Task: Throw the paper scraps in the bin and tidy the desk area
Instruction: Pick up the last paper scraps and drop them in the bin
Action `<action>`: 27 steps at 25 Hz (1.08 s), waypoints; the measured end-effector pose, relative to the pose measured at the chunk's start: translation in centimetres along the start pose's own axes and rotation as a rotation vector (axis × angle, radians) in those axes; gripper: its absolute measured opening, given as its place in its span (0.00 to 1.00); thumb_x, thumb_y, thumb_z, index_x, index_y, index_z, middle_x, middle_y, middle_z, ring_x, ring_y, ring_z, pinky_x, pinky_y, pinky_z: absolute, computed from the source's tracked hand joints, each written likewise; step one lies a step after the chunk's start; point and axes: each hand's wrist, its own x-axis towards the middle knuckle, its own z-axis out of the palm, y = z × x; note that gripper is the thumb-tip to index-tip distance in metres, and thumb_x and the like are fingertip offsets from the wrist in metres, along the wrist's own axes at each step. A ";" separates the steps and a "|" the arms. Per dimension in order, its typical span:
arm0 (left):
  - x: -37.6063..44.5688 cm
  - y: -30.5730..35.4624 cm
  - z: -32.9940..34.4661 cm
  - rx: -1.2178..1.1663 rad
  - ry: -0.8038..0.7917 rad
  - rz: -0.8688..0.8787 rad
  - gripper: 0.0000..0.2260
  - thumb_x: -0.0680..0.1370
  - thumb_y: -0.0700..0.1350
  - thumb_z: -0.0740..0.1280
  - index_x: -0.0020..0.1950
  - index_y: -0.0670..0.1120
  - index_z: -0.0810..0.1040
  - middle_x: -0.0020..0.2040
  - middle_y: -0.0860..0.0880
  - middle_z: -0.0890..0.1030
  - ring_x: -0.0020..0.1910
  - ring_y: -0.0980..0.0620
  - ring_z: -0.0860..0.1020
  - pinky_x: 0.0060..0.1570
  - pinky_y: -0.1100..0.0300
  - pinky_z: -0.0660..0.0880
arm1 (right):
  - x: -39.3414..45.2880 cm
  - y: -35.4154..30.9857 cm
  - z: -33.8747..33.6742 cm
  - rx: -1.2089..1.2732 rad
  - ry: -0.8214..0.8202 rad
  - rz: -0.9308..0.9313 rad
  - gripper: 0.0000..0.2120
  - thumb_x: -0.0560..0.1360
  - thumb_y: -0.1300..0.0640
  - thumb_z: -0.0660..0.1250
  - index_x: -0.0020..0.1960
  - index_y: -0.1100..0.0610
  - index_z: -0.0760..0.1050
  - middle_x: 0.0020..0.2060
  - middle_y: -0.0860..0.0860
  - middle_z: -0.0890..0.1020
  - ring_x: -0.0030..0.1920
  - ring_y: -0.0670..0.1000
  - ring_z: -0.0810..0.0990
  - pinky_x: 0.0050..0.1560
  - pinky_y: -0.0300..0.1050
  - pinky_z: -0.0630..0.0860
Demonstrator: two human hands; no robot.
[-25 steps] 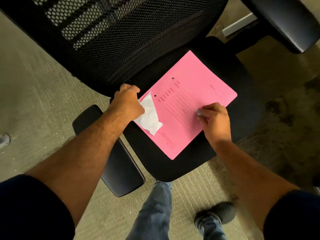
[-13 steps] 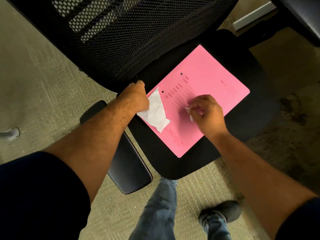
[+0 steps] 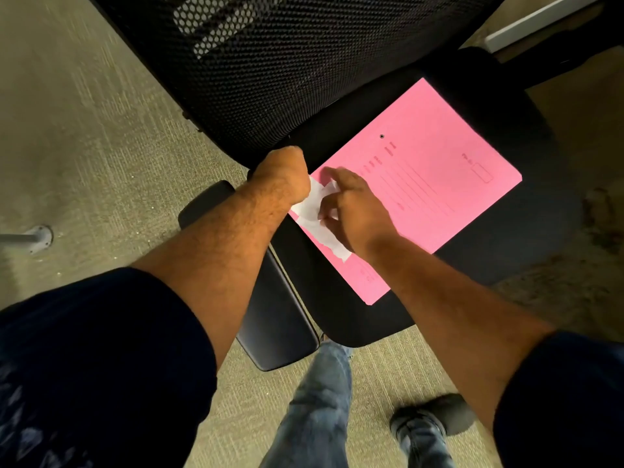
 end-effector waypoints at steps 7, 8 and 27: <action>0.0 0.3 -0.3 0.104 -0.049 0.052 0.14 0.81 0.42 0.71 0.66 0.40 0.79 0.63 0.42 0.81 0.62 0.42 0.81 0.62 0.49 0.81 | -0.7 1.7 -0.9 -0.766 0.056 -0.347 0.13 0.78 0.54 0.75 0.62 0.50 0.85 0.75 0.51 0.73 0.74 0.55 0.72 0.74 0.46 0.74; -0.1 0.3 -0.3 0.057 -0.045 0.044 0.13 0.81 0.41 0.70 0.65 0.40 0.80 0.62 0.42 0.82 0.61 0.42 0.81 0.61 0.48 0.81 | -0.7 1.8 -1.1 -0.766 0.069 -0.362 0.13 0.79 0.54 0.74 0.63 0.51 0.85 0.73 0.51 0.75 0.72 0.54 0.73 0.73 0.44 0.74; -3.2 2.0 -0.5 -0.152 0.107 0.191 0.11 0.78 0.37 0.68 0.57 0.51 0.78 0.55 0.46 0.81 0.53 0.43 0.81 0.50 0.44 0.84 | -3.9 6.5 -10.2 0.767 0.328 0.027 0.09 0.76 0.70 0.73 0.45 0.56 0.81 0.43 0.53 0.84 0.49 0.59 0.81 0.51 0.57 0.75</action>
